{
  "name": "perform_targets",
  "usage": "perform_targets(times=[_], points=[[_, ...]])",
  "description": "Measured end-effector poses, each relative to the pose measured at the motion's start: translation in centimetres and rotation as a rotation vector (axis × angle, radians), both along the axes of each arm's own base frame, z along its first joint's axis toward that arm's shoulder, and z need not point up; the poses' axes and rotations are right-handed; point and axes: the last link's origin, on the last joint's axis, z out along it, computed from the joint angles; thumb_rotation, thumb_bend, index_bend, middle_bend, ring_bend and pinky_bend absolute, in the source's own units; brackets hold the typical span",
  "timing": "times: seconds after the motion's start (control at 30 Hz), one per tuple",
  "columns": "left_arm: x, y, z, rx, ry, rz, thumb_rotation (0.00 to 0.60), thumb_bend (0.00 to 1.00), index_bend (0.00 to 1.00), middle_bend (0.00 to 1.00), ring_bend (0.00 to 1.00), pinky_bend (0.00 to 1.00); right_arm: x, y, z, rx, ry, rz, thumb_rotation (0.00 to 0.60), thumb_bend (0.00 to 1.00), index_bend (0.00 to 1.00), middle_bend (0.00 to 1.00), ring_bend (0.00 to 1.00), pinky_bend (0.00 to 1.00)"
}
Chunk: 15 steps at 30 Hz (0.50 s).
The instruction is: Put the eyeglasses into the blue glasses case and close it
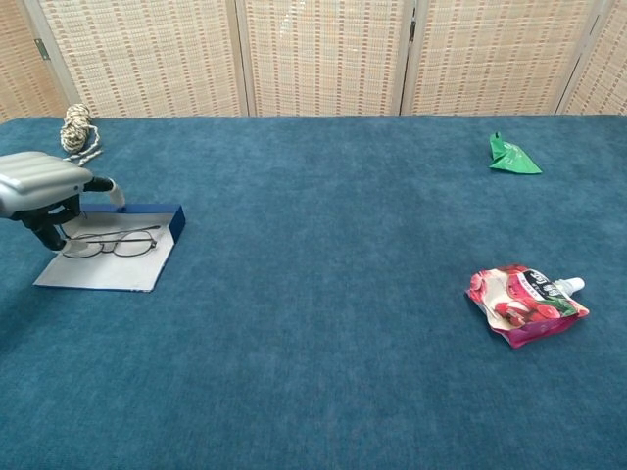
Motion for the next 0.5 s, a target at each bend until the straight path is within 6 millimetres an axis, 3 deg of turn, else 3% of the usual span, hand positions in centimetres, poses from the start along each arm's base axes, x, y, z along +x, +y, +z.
perform_targets(times=[0.27,0.5], points=[[0.2,-1.0,0.9,0.052,-0.007,0.019,0.600,0.17,0.03,0.92,0.93,1.00,0.0,-0.1,0.0,0.001,-0.003,0.004,0.600,0.29,0.17,0.47,0.38,0.30],[0.2,-3.0,1.9,0.040,-0.002,0.034,0.600,0.17,0.04,0.92,0.93,0.99,0.1,-0.3,-0.2,0.009,-0.003,0.007,0.600,0.29,0.17,0.47,0.38,0.30]])
